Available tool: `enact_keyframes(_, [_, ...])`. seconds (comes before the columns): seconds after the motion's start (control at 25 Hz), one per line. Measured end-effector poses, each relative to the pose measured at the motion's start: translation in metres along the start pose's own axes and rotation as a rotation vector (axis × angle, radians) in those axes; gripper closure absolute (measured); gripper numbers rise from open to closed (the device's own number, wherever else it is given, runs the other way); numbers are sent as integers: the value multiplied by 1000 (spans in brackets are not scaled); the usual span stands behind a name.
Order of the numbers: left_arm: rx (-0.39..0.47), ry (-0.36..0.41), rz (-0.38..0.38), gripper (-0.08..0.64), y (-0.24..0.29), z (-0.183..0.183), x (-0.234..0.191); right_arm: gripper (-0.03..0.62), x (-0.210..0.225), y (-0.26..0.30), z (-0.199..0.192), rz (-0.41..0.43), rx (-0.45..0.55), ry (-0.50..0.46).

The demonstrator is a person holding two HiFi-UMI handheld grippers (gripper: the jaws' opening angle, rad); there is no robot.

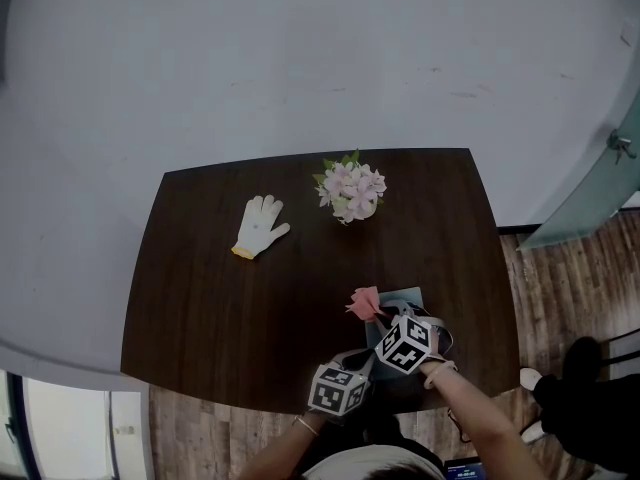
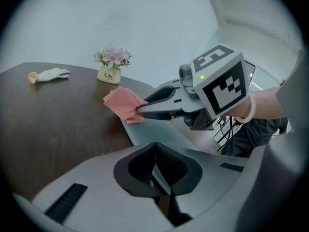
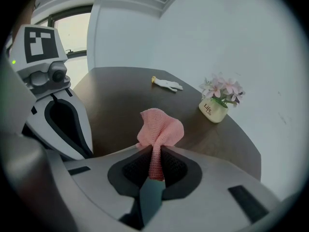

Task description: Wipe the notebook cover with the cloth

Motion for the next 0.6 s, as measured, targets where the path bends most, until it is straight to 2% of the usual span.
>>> enact_keyframes(0.28, [-37, -17, 5, 540, 7, -8, -7, 546, 0, 17, -4, 23, -88, -67])
enact_keyframes(0.6, [-60, -24, 9, 540, 12, -5, -10, 546, 11, 19, -11, 34, -136, -83])
Point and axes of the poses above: the fingertips, and each gripper's own axes: y forward along the fingers, x to its right, z out of its top, the point moved 5 cm from there along -y, backward along the fingers, and after that the axes turned 3 degrees about -y, right-handed, at the moved point
